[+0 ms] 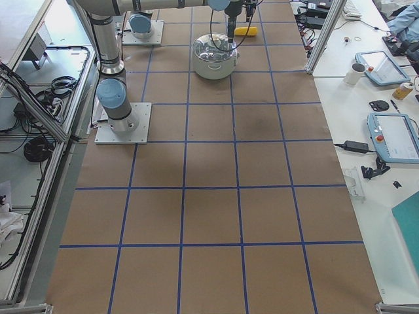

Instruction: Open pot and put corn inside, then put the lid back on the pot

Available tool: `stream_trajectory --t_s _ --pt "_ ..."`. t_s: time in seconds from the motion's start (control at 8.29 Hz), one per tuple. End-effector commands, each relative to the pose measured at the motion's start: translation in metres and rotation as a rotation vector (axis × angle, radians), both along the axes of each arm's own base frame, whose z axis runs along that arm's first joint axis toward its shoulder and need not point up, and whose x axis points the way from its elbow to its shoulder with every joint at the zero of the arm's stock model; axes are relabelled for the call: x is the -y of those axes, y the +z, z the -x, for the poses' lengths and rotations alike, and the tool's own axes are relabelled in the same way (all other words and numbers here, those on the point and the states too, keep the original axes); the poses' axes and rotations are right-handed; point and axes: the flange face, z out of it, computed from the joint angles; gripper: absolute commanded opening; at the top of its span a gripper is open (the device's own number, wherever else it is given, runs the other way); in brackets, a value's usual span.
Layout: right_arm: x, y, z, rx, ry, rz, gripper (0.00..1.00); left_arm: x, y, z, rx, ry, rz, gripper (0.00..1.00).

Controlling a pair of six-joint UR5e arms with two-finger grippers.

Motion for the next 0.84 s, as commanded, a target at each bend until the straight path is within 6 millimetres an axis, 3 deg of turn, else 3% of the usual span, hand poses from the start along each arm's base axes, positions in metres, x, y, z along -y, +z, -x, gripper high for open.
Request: stream_trajectory --t_s 0.0,0.36,0.72 --pt "-0.017 -0.047 -0.087 0.001 -0.030 0.004 1.00 0.002 -0.023 0.003 -0.022 0.013 -0.023 1.00" --pt "-0.025 -0.083 -0.091 -0.025 -0.021 -0.072 1.00 0.004 -0.033 0.009 -0.070 0.017 -0.027 1.00" --pt "-0.039 -0.110 -0.118 -0.041 0.028 -0.100 0.99 0.005 -0.046 0.008 -0.075 0.021 -0.042 1.00"
